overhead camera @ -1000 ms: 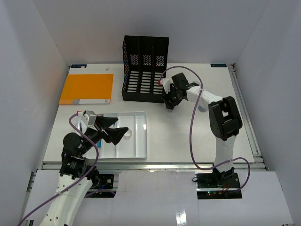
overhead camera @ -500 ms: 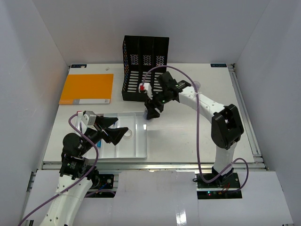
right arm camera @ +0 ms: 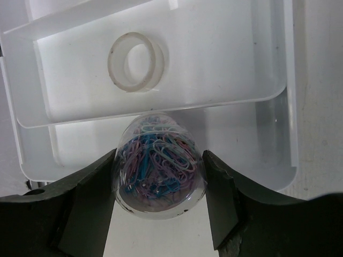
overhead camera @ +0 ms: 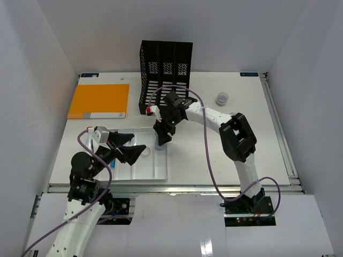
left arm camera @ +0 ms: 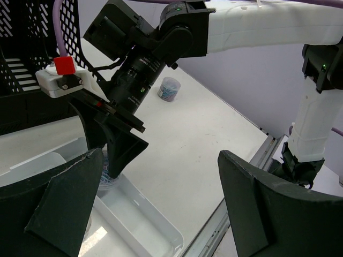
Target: Organize the desk
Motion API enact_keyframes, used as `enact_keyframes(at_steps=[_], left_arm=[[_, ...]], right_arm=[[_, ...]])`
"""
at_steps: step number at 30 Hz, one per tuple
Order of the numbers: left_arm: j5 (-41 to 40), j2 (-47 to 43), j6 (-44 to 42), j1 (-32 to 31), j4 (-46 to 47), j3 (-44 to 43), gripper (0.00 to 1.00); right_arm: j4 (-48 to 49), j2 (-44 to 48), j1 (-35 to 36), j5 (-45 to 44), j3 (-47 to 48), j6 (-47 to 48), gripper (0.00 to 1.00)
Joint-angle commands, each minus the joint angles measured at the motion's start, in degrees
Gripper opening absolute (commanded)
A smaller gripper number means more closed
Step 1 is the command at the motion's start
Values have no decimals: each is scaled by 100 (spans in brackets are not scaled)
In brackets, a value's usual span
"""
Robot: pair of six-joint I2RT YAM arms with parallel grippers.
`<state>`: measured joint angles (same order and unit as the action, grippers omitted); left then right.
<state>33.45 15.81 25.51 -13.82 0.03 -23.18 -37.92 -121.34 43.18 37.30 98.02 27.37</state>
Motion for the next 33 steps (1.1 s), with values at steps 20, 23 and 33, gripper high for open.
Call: enact_keyframes(at_steps=[20,23,33], left_arm=[[-23,-26,-75,11,25,-66,98],[-22,-26,-82,11,32,-73,98],[10,-30,-66,14,39,-64,98]], right_arm=[[299,-57,531,-2425,113,27,71],[250,145,551,-2247,23,80,78],[138,1941,269,-1735,-635,517,98]])
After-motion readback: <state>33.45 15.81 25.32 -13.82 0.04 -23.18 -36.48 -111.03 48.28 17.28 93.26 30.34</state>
